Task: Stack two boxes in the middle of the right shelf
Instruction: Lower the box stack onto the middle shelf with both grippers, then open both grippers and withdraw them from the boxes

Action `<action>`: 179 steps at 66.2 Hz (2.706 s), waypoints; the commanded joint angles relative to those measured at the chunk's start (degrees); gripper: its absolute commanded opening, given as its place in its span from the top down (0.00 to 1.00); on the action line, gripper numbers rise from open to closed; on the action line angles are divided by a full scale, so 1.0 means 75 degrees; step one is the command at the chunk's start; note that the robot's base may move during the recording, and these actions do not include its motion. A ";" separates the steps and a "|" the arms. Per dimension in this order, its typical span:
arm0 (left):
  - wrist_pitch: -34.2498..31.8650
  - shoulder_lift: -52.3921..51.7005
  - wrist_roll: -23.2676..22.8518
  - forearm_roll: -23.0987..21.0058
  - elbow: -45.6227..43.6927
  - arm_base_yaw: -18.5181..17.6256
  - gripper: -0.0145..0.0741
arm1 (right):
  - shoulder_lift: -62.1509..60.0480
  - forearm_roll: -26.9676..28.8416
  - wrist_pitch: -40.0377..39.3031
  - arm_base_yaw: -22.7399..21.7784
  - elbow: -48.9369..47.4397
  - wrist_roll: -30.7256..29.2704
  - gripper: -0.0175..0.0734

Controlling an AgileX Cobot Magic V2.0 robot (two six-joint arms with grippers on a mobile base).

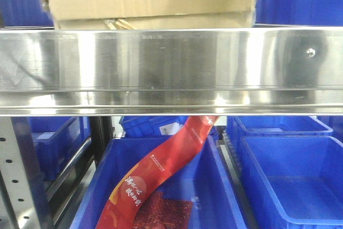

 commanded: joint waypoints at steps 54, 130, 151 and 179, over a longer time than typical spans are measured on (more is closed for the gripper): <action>-0.2507 -0.2099 0.0860 -0.1571 0.2632 -0.0336 0.94 | -0.2265 -0.0113 -0.3334 -0.0417 0.2940 -0.1324 0.99; -0.6705 -0.8330 0.0257 -0.1510 1.0212 0.2156 0.95 | -1.0514 -0.0892 -0.6318 -0.2013 1.0447 -0.0252 0.99; -0.6705 -0.8344 0.0257 -0.1510 1.0212 0.2156 0.95 | -1.0513 -0.0892 -0.6645 -0.2013 1.0447 -0.0252 0.99; -0.6705 -0.8344 0.0257 -0.1510 1.0212 0.2156 0.95 | -1.1405 0.1139 -0.6408 -0.2396 1.1173 -0.3428 0.99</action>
